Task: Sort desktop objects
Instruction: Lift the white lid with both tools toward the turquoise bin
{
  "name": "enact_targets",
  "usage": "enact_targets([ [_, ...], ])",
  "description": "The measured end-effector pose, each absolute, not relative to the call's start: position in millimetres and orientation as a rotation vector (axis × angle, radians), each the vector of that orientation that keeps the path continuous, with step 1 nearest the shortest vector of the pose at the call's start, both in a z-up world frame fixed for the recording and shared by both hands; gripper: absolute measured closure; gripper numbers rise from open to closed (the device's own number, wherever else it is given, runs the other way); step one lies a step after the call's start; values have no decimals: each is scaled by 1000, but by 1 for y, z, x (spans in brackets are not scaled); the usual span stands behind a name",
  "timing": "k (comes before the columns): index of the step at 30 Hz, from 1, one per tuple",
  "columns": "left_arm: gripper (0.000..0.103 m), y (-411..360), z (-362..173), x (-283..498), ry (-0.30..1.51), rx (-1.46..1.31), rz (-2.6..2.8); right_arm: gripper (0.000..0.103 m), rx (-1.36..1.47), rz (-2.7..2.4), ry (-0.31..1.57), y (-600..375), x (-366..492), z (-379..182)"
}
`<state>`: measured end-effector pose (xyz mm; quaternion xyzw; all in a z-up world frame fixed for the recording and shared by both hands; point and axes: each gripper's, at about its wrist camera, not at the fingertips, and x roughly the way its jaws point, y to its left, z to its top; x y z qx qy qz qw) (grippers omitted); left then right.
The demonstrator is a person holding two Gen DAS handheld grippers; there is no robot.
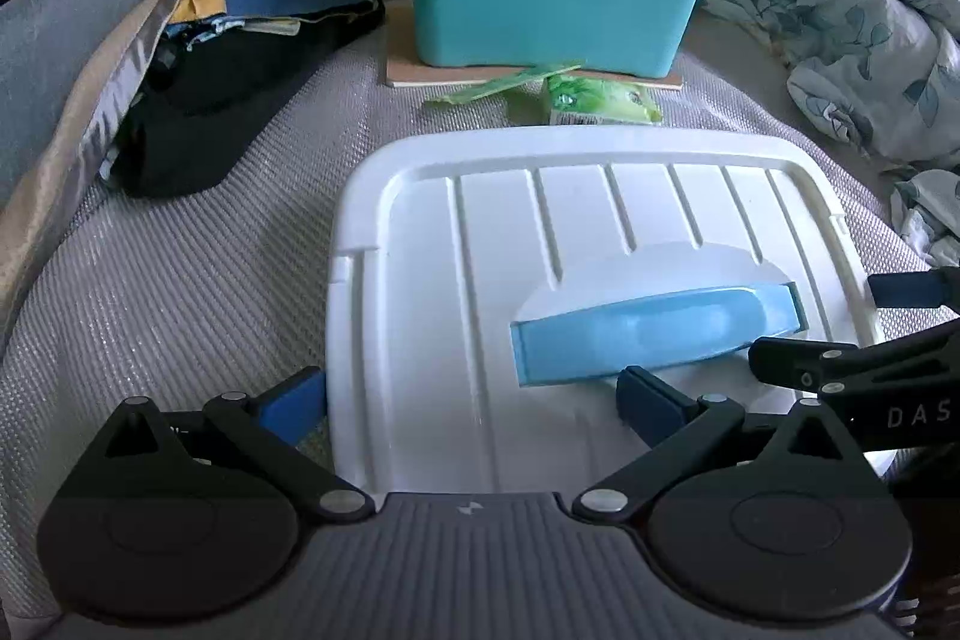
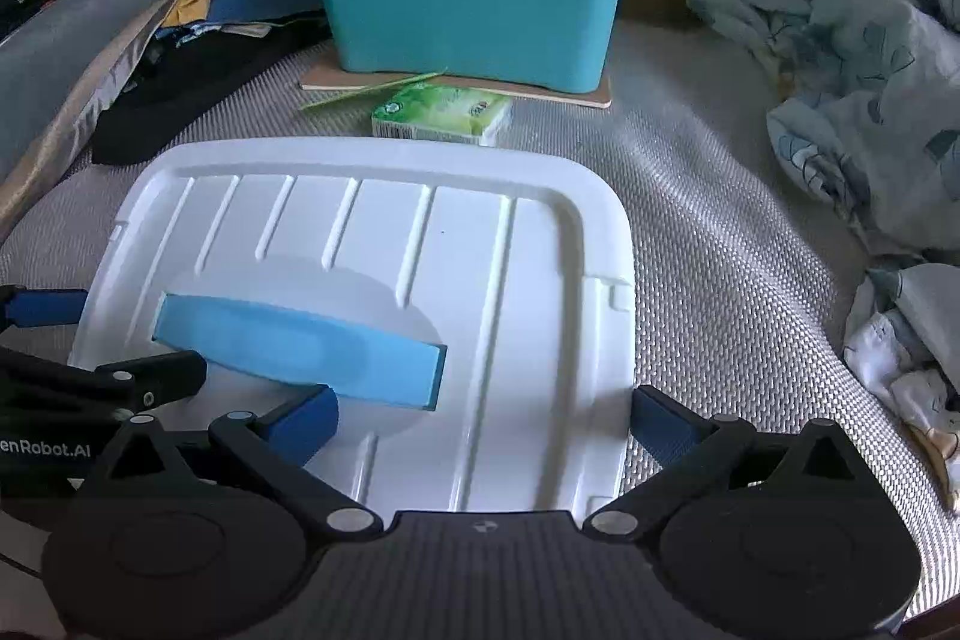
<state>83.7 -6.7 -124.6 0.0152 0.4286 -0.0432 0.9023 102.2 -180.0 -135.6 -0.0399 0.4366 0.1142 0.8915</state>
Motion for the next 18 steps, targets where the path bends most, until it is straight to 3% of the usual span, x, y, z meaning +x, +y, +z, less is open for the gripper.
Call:
enact_targets([
  [18, 0, -2, -104, 81, 791, 3, -77, 0, -84, 231, 814, -178, 98, -119],
])
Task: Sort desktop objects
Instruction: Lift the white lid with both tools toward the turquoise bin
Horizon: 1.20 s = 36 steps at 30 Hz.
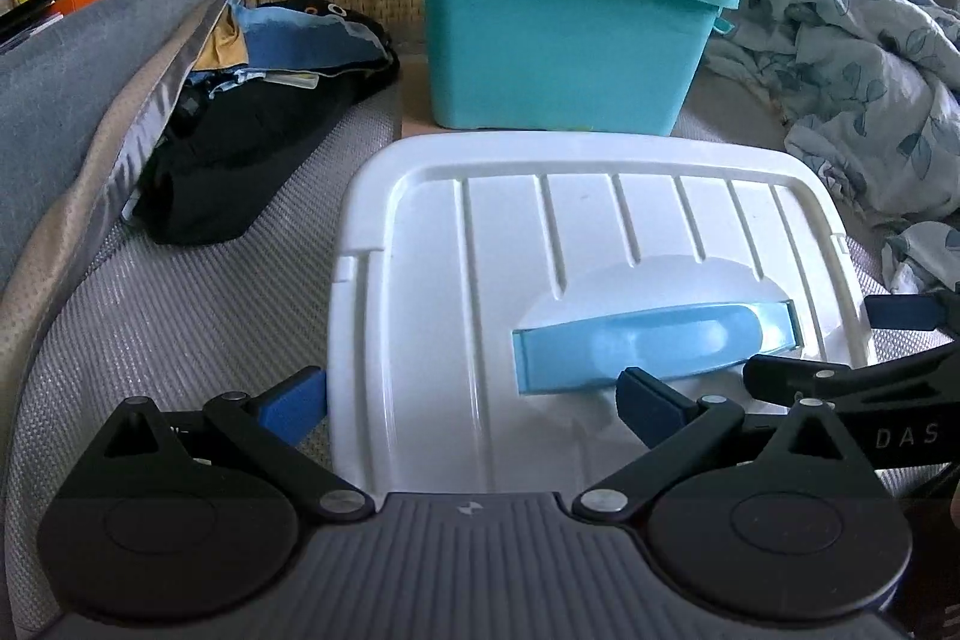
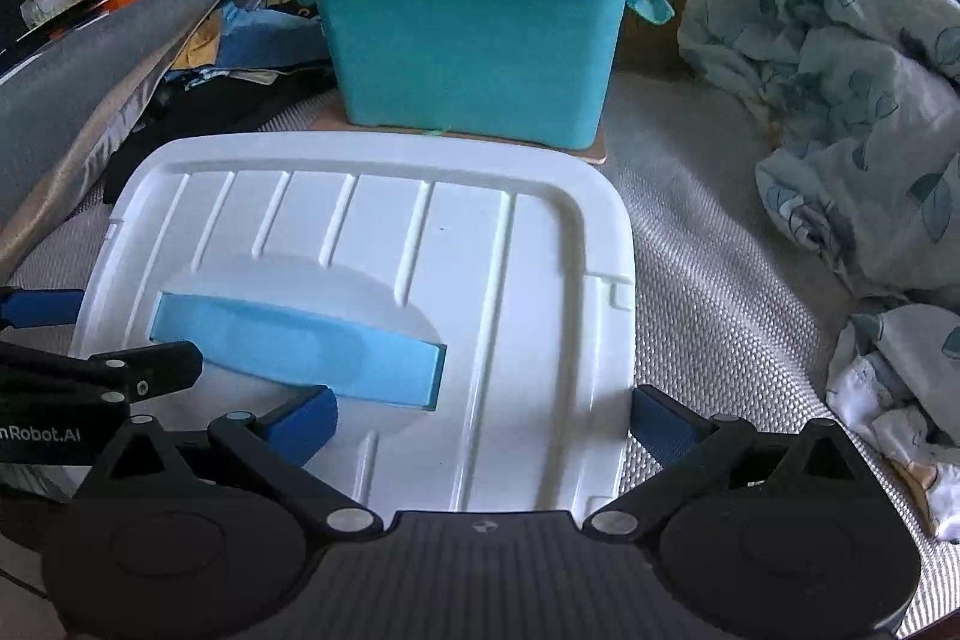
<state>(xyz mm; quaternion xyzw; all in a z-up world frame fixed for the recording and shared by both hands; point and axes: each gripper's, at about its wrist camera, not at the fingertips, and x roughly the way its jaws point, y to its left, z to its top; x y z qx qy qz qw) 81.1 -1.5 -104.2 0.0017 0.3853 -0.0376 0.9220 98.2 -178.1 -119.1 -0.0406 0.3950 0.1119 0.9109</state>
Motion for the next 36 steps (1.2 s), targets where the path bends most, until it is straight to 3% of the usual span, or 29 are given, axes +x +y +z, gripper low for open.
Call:
enact_targets([
  [36, 0, 3, -77, 81, 669, -25, -64, 0, -126, 232, 641, -175, 95, -90],
])
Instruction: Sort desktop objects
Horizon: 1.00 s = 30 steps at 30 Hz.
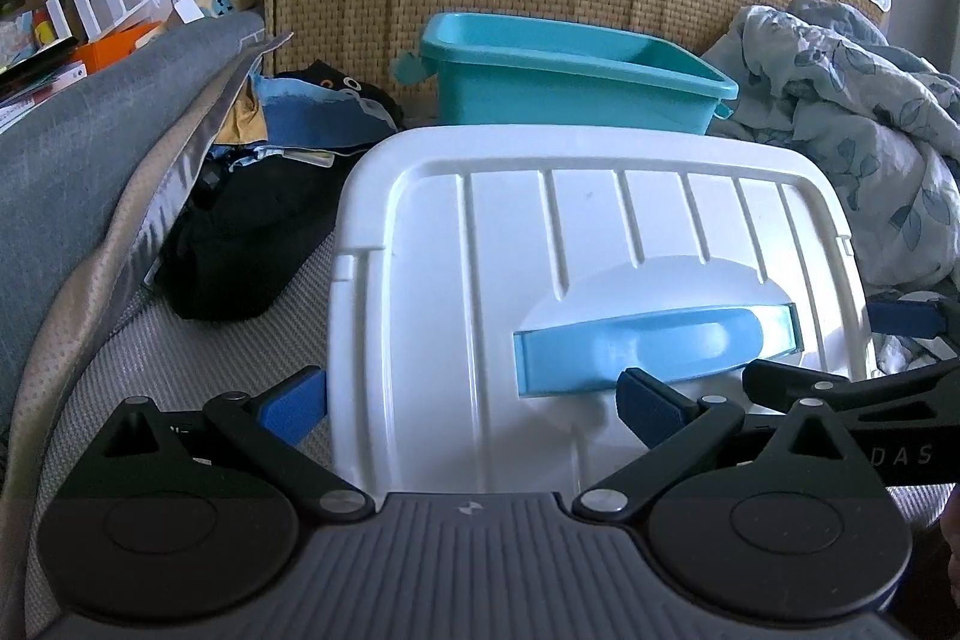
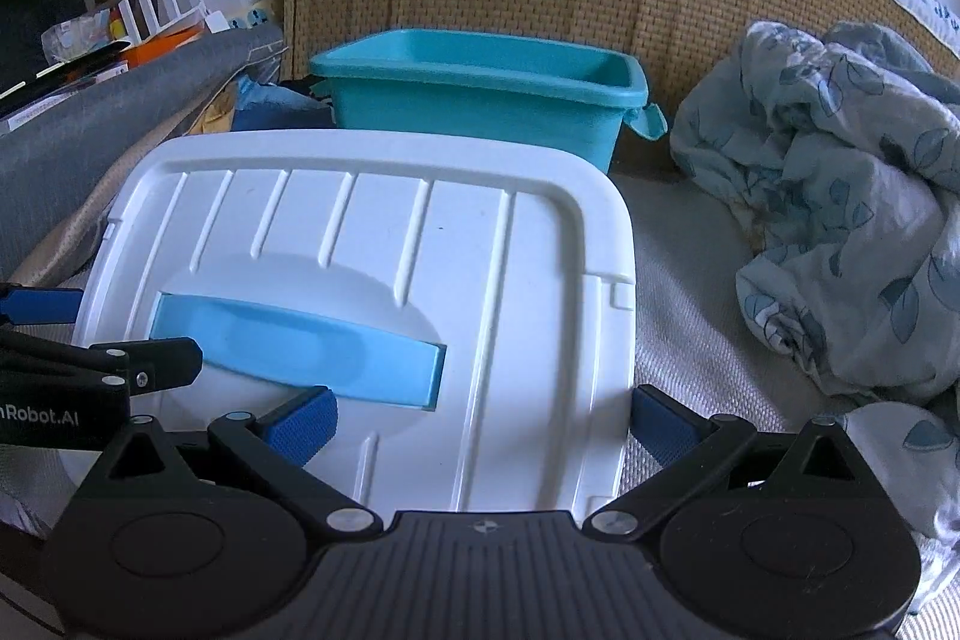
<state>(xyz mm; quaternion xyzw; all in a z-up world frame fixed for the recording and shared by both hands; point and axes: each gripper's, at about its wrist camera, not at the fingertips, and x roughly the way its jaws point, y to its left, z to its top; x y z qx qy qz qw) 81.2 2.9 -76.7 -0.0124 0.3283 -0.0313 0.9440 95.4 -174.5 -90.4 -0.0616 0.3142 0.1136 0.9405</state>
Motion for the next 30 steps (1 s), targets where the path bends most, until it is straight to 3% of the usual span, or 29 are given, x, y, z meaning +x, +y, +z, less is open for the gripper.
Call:
enact_targets([
  [30, 0, 12, -56, 92, 609, -56, -40, 0, -184, 239, 551, -162, 106, -67],
])
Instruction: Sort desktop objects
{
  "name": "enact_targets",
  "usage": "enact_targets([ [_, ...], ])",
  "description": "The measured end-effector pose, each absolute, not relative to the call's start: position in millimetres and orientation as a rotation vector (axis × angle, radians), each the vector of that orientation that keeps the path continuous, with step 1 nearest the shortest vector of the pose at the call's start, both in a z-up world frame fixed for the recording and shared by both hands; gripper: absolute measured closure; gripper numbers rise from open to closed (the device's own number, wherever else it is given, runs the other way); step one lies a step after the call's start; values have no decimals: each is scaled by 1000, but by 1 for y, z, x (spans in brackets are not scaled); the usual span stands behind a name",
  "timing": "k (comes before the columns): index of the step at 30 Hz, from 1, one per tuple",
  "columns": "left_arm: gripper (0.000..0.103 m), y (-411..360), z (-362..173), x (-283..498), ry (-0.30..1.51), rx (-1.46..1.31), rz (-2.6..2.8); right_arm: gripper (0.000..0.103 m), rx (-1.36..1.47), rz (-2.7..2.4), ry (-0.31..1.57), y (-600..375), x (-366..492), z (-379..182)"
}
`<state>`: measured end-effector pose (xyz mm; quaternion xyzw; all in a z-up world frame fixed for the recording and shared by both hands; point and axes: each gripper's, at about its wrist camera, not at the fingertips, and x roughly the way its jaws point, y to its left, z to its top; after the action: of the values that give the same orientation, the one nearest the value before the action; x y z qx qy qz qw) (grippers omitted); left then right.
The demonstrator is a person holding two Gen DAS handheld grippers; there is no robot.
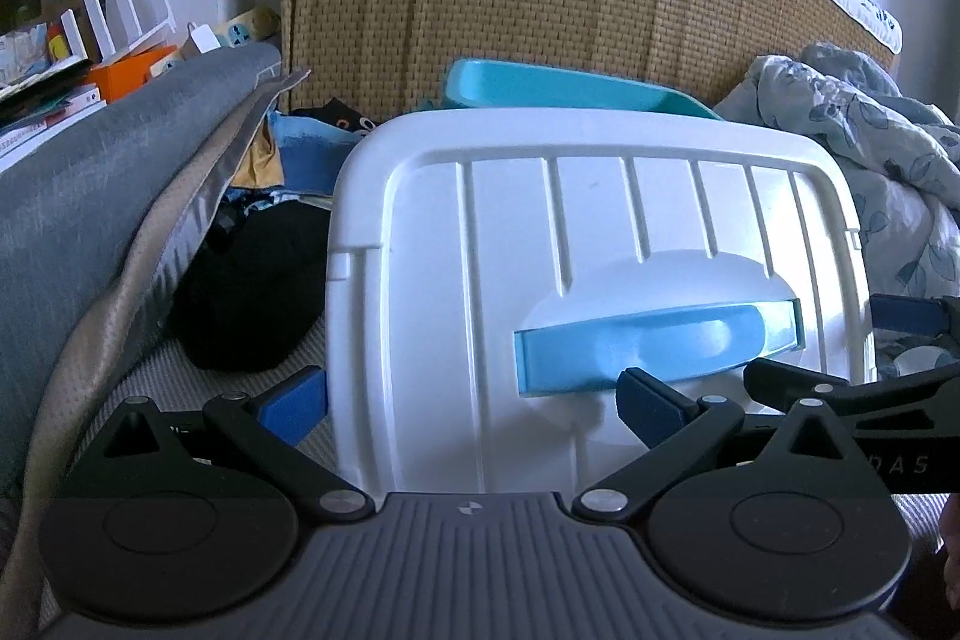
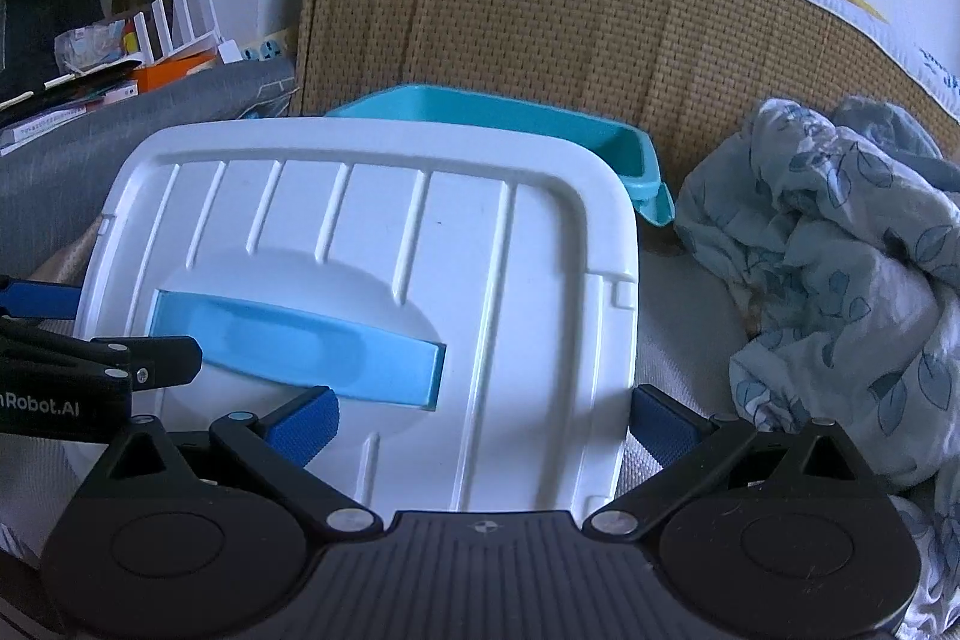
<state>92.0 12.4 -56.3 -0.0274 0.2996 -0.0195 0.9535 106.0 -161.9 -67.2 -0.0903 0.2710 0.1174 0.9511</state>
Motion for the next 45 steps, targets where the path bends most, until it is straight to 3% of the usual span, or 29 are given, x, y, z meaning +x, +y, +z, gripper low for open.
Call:
enact_targets([
  [11, 0, 19, -44, 94, 574, -58, -32, 0, -202, 248, 491, -155, 110, -55],
  [19, 0, 16, -36, 99, 546, -46, -46, 0, -3, 233, 461, -169, 119, -39],
  [45, 0, -9, -5, 144, 423, -24, -56, 0, 94, 192, 386, -201, 146, -19],
])
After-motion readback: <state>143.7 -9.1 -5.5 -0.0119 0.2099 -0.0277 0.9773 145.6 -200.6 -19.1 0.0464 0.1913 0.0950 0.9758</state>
